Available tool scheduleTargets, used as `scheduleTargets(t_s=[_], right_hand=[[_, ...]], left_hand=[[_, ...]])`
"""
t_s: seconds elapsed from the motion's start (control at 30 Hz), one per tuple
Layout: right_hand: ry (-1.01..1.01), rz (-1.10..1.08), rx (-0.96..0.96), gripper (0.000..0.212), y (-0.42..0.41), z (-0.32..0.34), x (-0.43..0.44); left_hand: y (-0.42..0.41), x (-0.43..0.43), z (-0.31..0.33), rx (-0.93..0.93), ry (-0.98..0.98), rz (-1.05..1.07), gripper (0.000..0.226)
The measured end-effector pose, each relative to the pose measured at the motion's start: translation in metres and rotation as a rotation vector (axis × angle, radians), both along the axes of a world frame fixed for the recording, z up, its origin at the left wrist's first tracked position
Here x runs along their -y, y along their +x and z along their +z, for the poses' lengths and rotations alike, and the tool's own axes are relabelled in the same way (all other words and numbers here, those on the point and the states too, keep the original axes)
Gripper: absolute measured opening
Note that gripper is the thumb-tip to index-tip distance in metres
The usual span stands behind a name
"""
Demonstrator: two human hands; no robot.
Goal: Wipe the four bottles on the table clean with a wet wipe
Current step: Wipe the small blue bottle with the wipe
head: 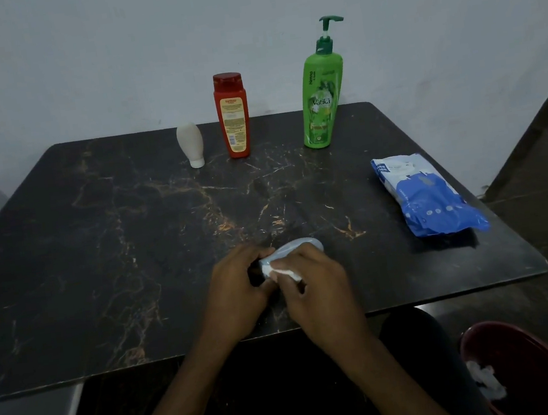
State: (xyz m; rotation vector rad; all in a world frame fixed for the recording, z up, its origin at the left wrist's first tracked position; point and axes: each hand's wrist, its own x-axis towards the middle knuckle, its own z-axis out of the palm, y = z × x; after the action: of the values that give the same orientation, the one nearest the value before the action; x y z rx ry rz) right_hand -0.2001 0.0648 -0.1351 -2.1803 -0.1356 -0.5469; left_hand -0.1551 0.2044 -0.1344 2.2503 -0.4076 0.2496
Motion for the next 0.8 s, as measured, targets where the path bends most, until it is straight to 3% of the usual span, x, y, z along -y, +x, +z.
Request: scheduleTargets(t_s=[0.3, 0.57, 0.8], right_hand=[[0.034, -0.255, -0.030, 0.012, 0.015, -0.003, 0.047], [-0.012, -0.040, 0.020, 0.014, 0.000, -0.007, 0.009], [0.007, -0.250, -0.089, 0.011, 0.014, -0.003, 0.058]], left_hand=[[0.000, -0.001, 0.001, 0.017, 0.001, -0.023, 0.041], [-0.001, 0.001, 0.001, 0.010, -0.011, -0.020, 0.034], [0.000, 0.000, 0.001, -0.005, 0.008, -0.038, 0.037]])
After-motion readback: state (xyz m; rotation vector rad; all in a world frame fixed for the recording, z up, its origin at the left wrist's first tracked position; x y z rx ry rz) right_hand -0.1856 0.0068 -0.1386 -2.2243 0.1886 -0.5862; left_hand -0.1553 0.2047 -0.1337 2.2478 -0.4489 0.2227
